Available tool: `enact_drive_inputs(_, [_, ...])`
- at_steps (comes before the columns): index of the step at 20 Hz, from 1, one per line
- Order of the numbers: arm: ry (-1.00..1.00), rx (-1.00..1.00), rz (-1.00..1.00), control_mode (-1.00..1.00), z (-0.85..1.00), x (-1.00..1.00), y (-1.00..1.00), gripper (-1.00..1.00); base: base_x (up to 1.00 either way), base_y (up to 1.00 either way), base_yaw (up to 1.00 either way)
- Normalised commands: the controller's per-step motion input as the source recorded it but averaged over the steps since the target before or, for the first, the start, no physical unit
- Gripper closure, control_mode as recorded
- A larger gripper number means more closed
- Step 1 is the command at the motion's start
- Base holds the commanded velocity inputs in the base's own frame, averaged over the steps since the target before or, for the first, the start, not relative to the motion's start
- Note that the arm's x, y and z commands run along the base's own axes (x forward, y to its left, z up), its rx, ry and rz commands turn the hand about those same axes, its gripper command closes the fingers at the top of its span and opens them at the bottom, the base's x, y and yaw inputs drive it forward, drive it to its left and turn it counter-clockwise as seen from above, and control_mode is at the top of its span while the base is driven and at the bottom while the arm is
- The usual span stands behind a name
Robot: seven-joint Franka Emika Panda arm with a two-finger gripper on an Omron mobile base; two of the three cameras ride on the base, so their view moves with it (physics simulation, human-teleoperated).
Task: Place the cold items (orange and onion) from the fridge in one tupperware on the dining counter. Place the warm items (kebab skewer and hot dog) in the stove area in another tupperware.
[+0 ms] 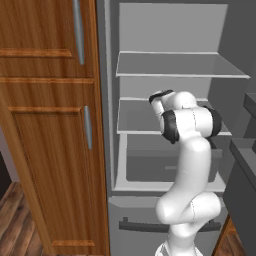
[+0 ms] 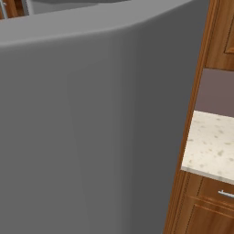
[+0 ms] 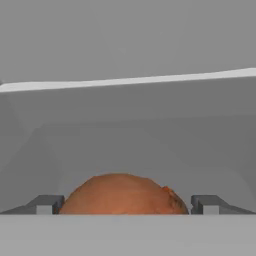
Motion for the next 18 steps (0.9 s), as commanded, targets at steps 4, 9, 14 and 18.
enact_drive_inputs(4, [0.09, 0.0, 0.0, -1.0, -0.63, 0.3, 0.0, -1.0, 0.0, 0.0, 0.0])
enact_drive_inputs(9, [0.21, 0.0, 0.0, -1.0, -0.87, 0.02, 0.02, -1.0, 0.0, 0.0, 0.0])
enact_drive_inputs(14, [0.35, -0.01, 0.0, -1.0, -0.91, 0.0, 0.04, 1.0, 0.0, 0.0, 0.0])
enact_drive_inputs(18, [0.37, -0.02, 0.0, -1.0, -0.92, 0.0, 0.0, 1.0, 0.0, 0.0, 0.0])
